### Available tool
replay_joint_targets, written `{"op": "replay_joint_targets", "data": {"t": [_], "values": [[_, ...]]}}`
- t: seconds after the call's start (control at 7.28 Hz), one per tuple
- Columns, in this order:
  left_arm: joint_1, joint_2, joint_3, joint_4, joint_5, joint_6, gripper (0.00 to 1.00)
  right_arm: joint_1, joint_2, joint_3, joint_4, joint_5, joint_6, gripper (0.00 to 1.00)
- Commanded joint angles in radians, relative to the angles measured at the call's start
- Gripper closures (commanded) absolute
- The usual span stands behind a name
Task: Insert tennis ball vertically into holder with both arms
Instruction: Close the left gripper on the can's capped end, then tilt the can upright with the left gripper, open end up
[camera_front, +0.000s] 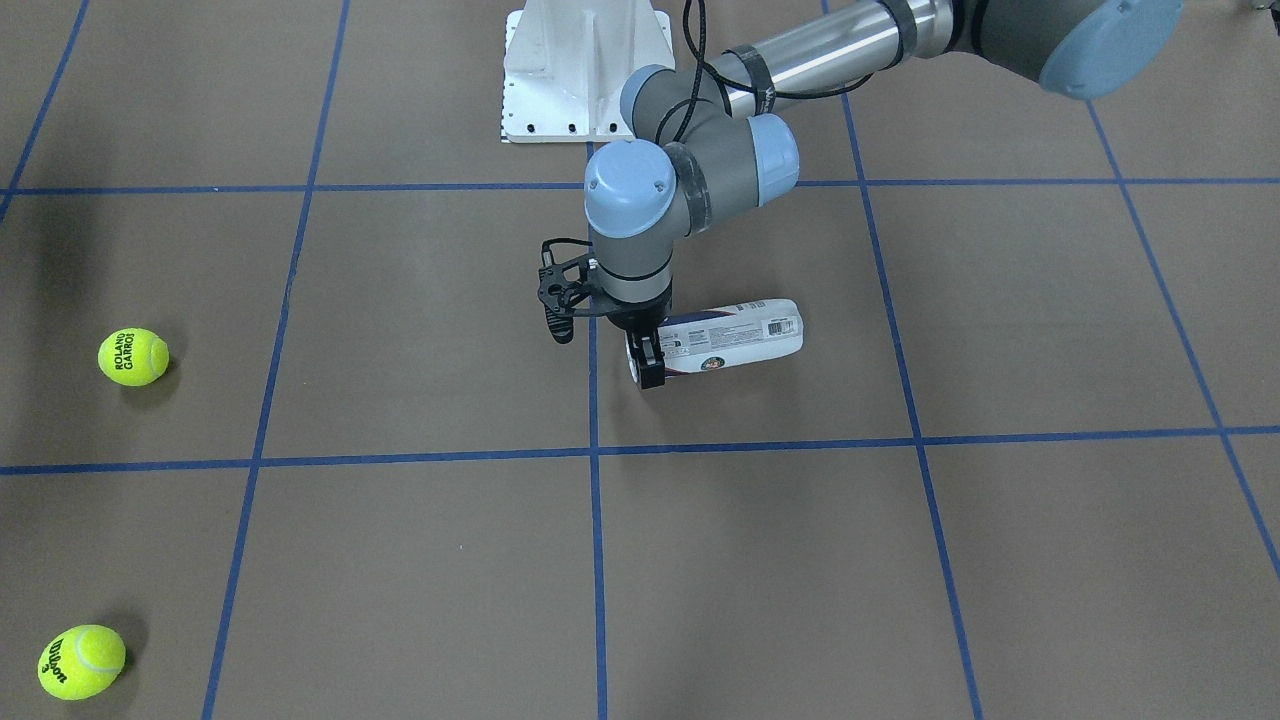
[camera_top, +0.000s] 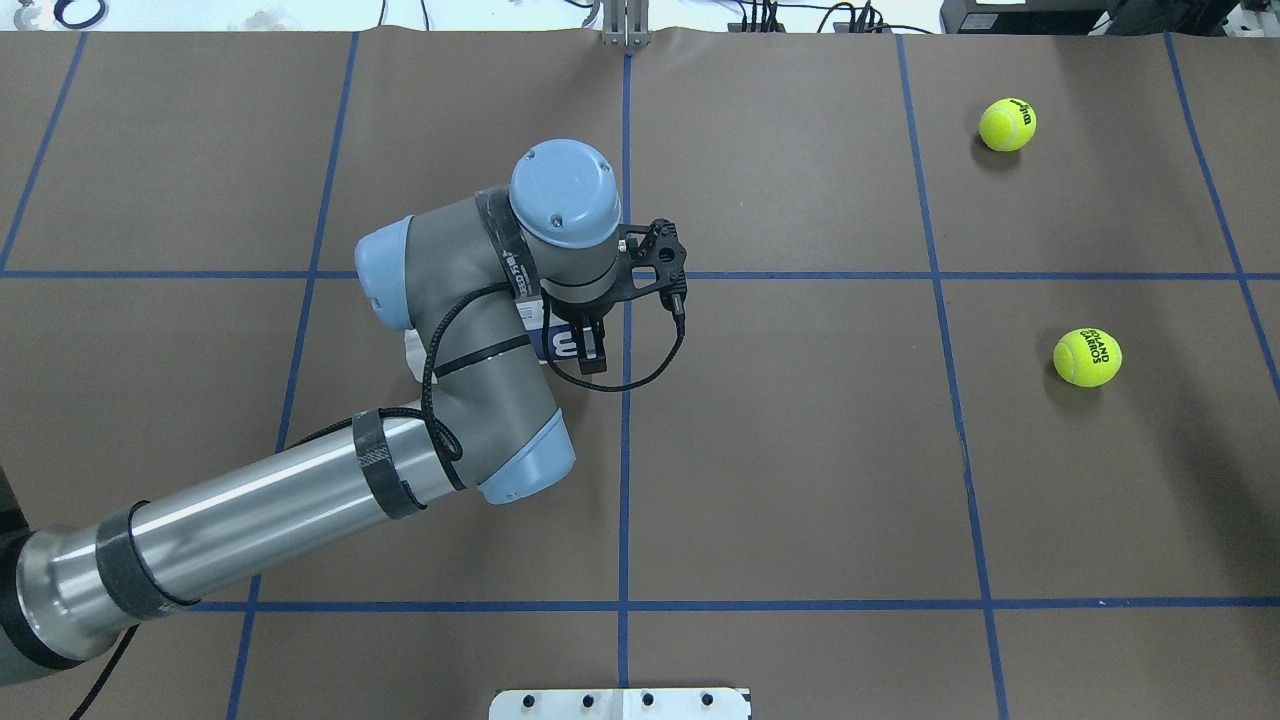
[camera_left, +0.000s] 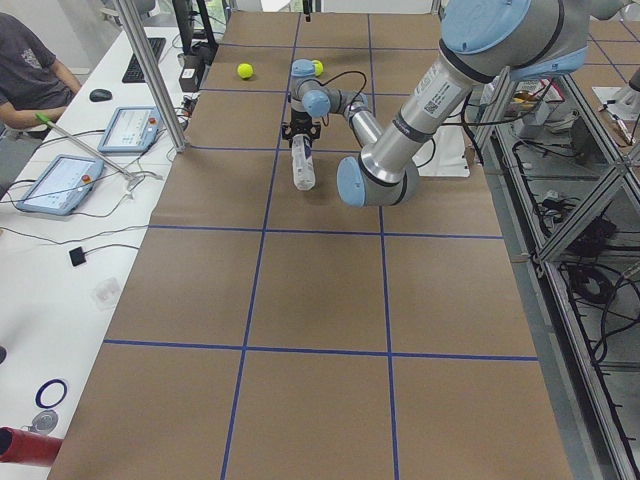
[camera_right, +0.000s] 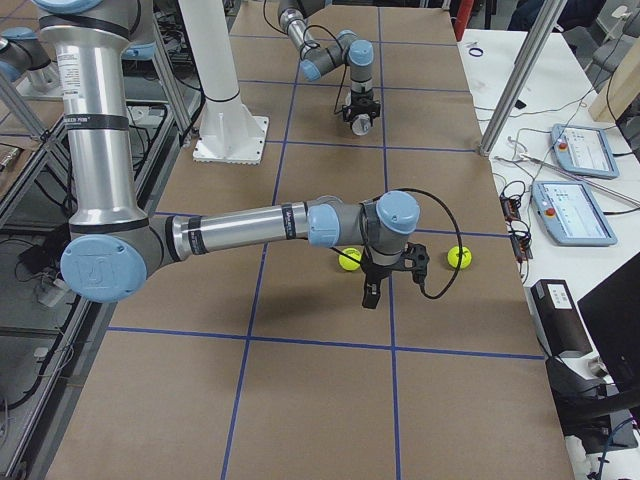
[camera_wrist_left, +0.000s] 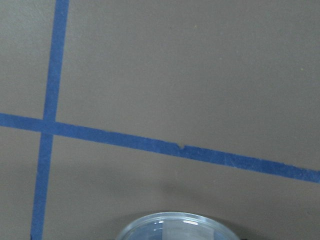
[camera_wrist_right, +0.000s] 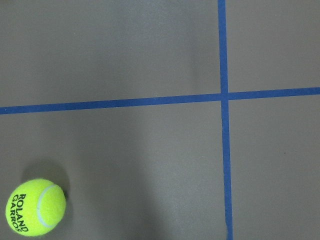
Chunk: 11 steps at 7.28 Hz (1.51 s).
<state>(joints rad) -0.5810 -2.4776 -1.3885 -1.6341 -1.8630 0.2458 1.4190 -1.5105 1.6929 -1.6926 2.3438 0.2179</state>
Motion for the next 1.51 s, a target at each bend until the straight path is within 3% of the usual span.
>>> {"op": "replay_joint_targets", "data": {"t": [0.0, 0.27, 0.55, 0.69, 0.96, 1.37], "values": [[-0.074, 0.003, -0.114, -0.08, -0.001, -0.017, 0.2, 0.0, 0.006, 0.005, 0.001, -0.001, 0.0, 0.0], [-0.103, 0.009, -0.132, -0.339, 0.001, -0.248, 0.2, 0.0, 0.01, 0.016, 0.001, 0.0, -0.002, 0.0], [-0.096, 0.101, -0.123, -0.745, 0.002, -0.519, 0.23, 0.0, 0.032, 0.019, 0.001, 0.011, -0.002, 0.0], [-0.092, 0.161, -0.113, -0.955, 0.043, -0.567, 0.23, 0.0, 0.032, 0.025, 0.004, 0.023, -0.002, 0.0], [-0.076, 0.186, 0.001, -1.307, 0.158, -0.669, 0.23, -0.003, 0.029, 0.019, 0.092, 0.069, 0.0, 0.0], [0.063, 0.18, 0.111, -1.599, 0.384, -0.669, 0.23, -0.035, 0.026, 0.051, 0.129, 0.069, 0.043, 0.0]]}}
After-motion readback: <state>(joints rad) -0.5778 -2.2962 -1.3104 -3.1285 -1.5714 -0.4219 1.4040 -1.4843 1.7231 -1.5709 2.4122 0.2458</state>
